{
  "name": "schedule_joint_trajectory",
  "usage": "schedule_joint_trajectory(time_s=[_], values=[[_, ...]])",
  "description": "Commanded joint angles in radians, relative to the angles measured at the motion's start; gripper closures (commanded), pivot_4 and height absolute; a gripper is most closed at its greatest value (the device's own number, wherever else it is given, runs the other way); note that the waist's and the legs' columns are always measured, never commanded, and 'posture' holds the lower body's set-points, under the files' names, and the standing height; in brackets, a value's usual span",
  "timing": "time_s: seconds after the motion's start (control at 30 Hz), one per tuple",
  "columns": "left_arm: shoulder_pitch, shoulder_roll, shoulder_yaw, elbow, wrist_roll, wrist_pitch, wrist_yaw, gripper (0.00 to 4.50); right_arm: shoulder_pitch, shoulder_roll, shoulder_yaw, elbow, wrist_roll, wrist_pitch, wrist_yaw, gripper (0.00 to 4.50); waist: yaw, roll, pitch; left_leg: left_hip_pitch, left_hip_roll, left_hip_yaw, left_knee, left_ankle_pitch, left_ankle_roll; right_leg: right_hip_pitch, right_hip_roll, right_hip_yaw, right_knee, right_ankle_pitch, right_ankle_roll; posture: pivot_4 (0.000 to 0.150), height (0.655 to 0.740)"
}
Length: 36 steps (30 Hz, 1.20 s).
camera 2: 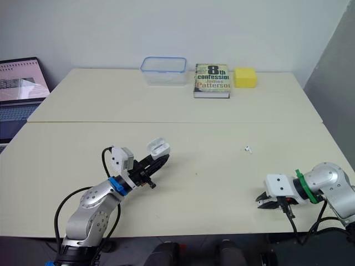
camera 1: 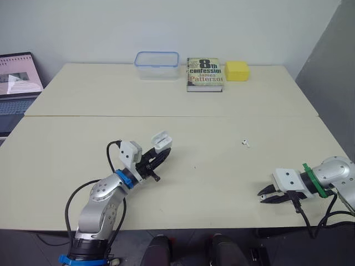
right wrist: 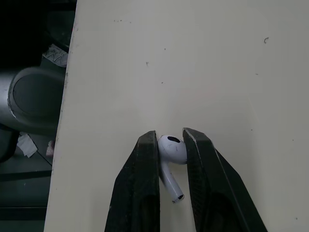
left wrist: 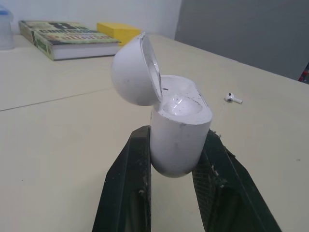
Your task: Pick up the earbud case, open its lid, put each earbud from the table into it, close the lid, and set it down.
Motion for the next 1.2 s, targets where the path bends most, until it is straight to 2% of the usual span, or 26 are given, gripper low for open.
schedule_joint_trajectory(time_s=[0.03,0.23,0.53,0.7,0.77,0.83,0.93,1.0,1.2], values=[[-0.002,0.006,0.004,-0.040,-0.016,-0.006,-0.012,3.72,-0.030,-0.005,0.010,0.049,-0.035,-0.071,0.032,4.11,0.000,0.000,0.000,0.000,0.000,0.000,0.000,0.000,0.000,0.000,0.000,0.000,0.000,0.000,0.000,0.150,0.7400],[-0.004,0.008,0.005,-0.036,-0.012,-0.008,-0.019,3.72,-0.034,-0.004,0.021,0.091,-0.069,-0.079,0.025,4.11,0.001,0.000,0.000,0.000,0.000,0.000,0.000,0.000,0.000,0.001,0.000,0.000,0.000,0.000,0.000,0.150,0.7400],[0.005,0.011,0.003,-0.035,-0.011,-0.008,-0.029,3.72,-0.057,0.011,-0.008,0.060,-0.047,-0.095,0.003,0.97,0.002,0.000,0.000,0.002,0.000,0.001,0.000,0.000,0.000,0.003,-0.001,0.001,0.000,0.000,0.001,0.150,0.7400],[0.018,0.014,0.003,-0.043,-0.012,-0.005,-0.031,3.72,-0.033,-0.031,-0.113,-0.096,0.051,0.016,-0.022,0.95,0.002,0.000,0.000,0.002,0.000,0.001,0.000,0.000,0.000,0.002,-0.001,0.002,0.000,0.000,0.001,0.150,0.7400],[0.028,0.016,0.001,-0.049,-0.012,-0.002,-0.031,3.72,0.006,-0.077,-0.180,-0.221,0.095,0.134,-0.041,0.95,0.003,0.000,0.000,0.002,0.000,0.001,0.000,0.000,0.000,0.002,-0.001,0.002,0.001,0.000,0.001,0.150,0.7400],[0.037,0.017,0.000,-0.056,-0.012,0.000,-0.031,3.72,0.043,-0.126,-0.208,-0.317,0.066,0.250,-0.081,0.95,0.005,0.000,0.000,0.002,0.000,0.001,0.000,0.000,0.000,0.001,-0.001,0.001,0.001,0.000,0.001,0.150,0.7400],[0.051,0.018,-0.006,-0.071,-0.013,0.010,-0.026,3.72,0.094,-0.218,-0.199,-0.451,-0.060,0.417,-0.161,0.95,0.006,0.000,0.000,0.002,0.000,0.001,0.000,0.000,0.000,0.001,-0.001,0.001,0.001,0.000,0.001,0.150,0.7400],[0.058,0.016,-0.011,-0.082,-0.012,0.016,-0.022,3.72,0.114,-0.252,-0.181,-0.520,-0.062,0.504,-0.160,0.95,0.006,0.000,0.000,0.002,0.000,0.002,0.000,0.000,-0.001,0.001,-0.002,0.001,0.000,0.000,0.001,0.150,0.7400],[0.071,0.015,-0.014,-0.094,-0.008,0.024,-0.020,3.72,0.048,-0.215,-0.021,-0.539,-0.154,0.569,-0.190,0.95,0.003,0.000,0.000,0.002,0.000,0.002,0.000,0.000,-0.001,0.001,-0.001,0.002,0.000,0.000,0.001,0.150,0.7400]])
